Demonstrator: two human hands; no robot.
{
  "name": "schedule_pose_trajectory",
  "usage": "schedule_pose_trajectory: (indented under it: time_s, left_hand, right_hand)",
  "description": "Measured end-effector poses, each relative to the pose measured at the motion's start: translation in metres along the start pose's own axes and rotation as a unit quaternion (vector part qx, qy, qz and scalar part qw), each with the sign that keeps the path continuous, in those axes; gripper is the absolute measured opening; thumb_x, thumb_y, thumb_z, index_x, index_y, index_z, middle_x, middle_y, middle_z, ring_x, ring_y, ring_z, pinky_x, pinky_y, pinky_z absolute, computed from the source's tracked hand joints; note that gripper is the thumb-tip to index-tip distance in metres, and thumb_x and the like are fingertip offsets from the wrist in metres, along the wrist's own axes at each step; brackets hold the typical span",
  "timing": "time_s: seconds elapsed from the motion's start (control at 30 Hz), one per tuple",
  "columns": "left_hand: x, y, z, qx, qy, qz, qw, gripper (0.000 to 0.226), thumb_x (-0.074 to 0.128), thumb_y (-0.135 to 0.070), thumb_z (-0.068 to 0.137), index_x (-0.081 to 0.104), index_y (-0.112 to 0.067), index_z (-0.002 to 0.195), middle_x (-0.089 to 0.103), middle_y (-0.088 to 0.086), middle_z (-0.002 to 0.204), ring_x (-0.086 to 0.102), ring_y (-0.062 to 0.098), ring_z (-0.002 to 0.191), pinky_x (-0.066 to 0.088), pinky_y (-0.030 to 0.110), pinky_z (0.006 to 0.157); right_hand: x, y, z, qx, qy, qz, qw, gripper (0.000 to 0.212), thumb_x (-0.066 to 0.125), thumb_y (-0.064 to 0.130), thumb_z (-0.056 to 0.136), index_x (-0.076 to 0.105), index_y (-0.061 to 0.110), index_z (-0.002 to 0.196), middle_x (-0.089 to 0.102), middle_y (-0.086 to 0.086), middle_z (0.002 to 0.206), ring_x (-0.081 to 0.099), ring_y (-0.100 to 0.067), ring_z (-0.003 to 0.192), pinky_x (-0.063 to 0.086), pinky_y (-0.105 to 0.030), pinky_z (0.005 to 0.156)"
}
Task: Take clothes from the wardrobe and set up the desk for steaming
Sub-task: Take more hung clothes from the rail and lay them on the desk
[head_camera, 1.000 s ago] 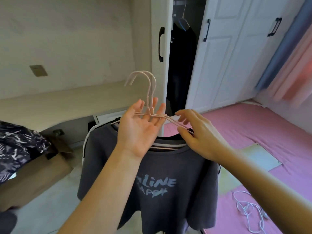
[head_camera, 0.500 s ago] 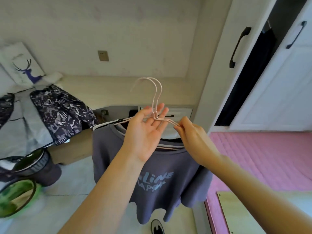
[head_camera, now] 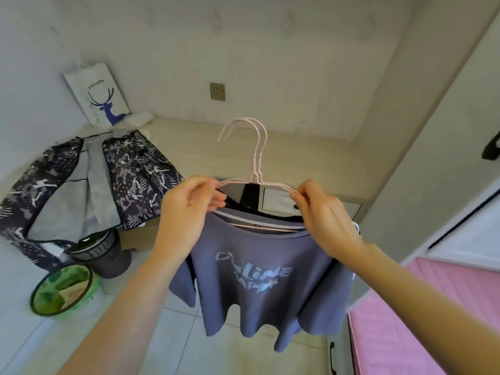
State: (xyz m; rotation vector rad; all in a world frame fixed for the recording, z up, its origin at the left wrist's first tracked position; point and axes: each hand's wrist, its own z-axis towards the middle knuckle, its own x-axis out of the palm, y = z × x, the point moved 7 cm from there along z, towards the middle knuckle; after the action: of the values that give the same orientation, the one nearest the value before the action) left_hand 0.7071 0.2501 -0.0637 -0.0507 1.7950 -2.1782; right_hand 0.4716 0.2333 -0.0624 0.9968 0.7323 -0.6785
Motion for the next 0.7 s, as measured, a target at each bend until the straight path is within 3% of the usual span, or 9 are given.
schedule_pose_trajectory:
  time_s: [0.1,0.17,0.3,0.43,0.57,0.7]
  left_hand:
    - [-0.03,0.01,0.02,0.113,-0.074,0.184,0.974,0.019,0.058,-0.02,0.094,0.065,-0.019,0.111,0.069,-0.005,0.103,0.063,0.007,0.101,0.049,0.027,0.092]
    - [-0.037,0.025,0.033,0.132,-0.049,0.257,0.956,0.033,0.06,-0.023,0.093,0.06,-0.019,0.125,0.063,-0.008,0.116,0.054,0.007,0.114,0.04,0.024,0.099]
    - [-0.05,0.054,0.053,0.124,-0.008,0.282,0.951,0.042,0.061,-0.022,0.092,0.053,-0.019,0.133,0.053,-0.026,0.105,0.046,-0.001,0.106,0.032,0.008,0.094]
    - [-0.078,0.073,0.07,0.137,-0.042,0.323,0.935,0.039,0.055,-0.028,0.095,0.053,-0.017,0.132,0.054,-0.01,0.113,0.045,0.006,0.11,0.033,0.019,0.095]
    - [-0.105,0.088,0.088,0.163,-0.065,0.35,0.92,0.027,0.049,-0.026,0.098,0.061,-0.007,0.114,0.057,0.002,0.095,0.051,0.019,0.09,0.04,0.029,0.082]
    - [-0.141,0.09,0.113,0.18,-0.092,0.354,0.913,0.03,0.046,-0.027,0.098,0.065,-0.005,0.104,0.063,0.005,0.089,0.057,0.021,0.082,0.045,0.035,0.074]
  right_hand:
    - [0.011,0.002,0.025,-0.029,0.008,0.003,1.0,0.021,0.042,0.033,0.1,0.046,0.015,0.091,0.055,-0.003,0.07,0.049,-0.028,0.061,0.042,-0.04,0.057]
    - [0.021,0.004,0.042,-0.042,0.016,0.005,0.999,0.022,0.042,0.033,0.1,0.048,0.014,0.092,0.051,0.002,0.069,0.047,-0.027,0.062,0.037,-0.036,0.056]
    - [0.042,0.012,0.073,-0.074,0.017,0.005,0.997,0.024,0.043,0.032,0.099,0.051,0.01,0.095,0.057,-0.004,0.074,0.051,-0.031,0.065,0.043,-0.039,0.06]
    - [0.063,0.02,0.104,-0.087,0.003,-0.002,0.996,0.024,0.044,0.031,0.099,0.051,0.009,0.092,0.056,-0.003,0.069,0.051,-0.032,0.061,0.044,-0.041,0.057]
    - [0.089,0.035,0.134,-0.095,-0.01,-0.001,0.995,0.025,0.043,0.033,0.098,0.05,0.011,0.091,0.056,-0.003,0.065,0.051,-0.032,0.059,0.046,-0.043,0.057]
    - [0.117,0.061,0.164,-0.109,-0.003,0.021,0.994,0.028,0.04,0.038,0.098,0.051,0.013,0.09,0.054,0.0,0.068,0.05,-0.028,0.06,0.047,-0.044,0.058]
